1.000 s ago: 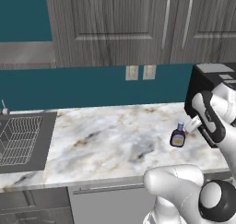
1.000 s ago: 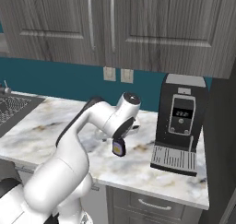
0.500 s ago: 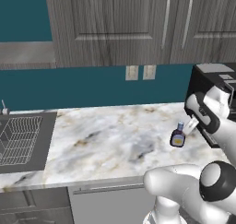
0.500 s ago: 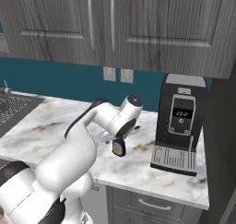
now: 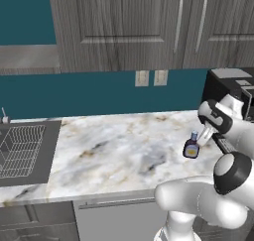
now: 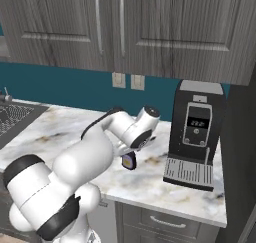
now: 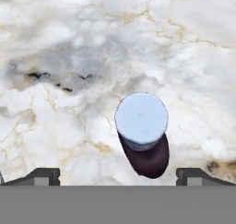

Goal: Place the condiment bottle and mayonnaise from the counter to the top shelf of the fridge. If the existing items in the fridge are on the top shelf, move them to other shelves.

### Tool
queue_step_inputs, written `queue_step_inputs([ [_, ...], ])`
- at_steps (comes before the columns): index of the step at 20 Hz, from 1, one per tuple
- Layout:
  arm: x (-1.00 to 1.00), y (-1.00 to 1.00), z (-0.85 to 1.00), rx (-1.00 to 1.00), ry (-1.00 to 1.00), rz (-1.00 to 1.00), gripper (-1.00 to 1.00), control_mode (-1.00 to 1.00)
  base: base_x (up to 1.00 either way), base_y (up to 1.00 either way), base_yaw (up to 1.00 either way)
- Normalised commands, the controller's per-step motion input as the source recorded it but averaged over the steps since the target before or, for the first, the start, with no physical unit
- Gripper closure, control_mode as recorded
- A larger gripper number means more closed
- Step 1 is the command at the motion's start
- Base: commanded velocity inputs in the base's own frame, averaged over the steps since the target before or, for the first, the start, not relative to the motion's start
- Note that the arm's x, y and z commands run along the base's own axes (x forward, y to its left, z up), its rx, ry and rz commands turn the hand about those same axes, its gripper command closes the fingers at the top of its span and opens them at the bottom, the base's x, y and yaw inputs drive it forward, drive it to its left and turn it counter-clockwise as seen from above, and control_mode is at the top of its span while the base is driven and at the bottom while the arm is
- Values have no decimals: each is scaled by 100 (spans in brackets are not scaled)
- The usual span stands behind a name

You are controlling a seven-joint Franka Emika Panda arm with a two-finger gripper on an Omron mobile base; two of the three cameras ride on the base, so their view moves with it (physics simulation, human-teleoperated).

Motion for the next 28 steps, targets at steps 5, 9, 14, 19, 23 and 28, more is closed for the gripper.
queue_step_inputs([
  [5,22,-5,-1,0,0,6,-100,-100,0,0,0],
  [9,3,-2,-2,0,0,1,-100,-100,0,0,0],
  [14,0,-1,-17,0,0,0,-100,-100,0,0,0],
  [19,0,0,-22,0,1,1,-100,-100,0,0,0],
  [23,0,0,-15,0,1,2,-100,-100,0,0,0],
  [28,0,0,-11,0,3,2,-100,-100,0,0,0],
])
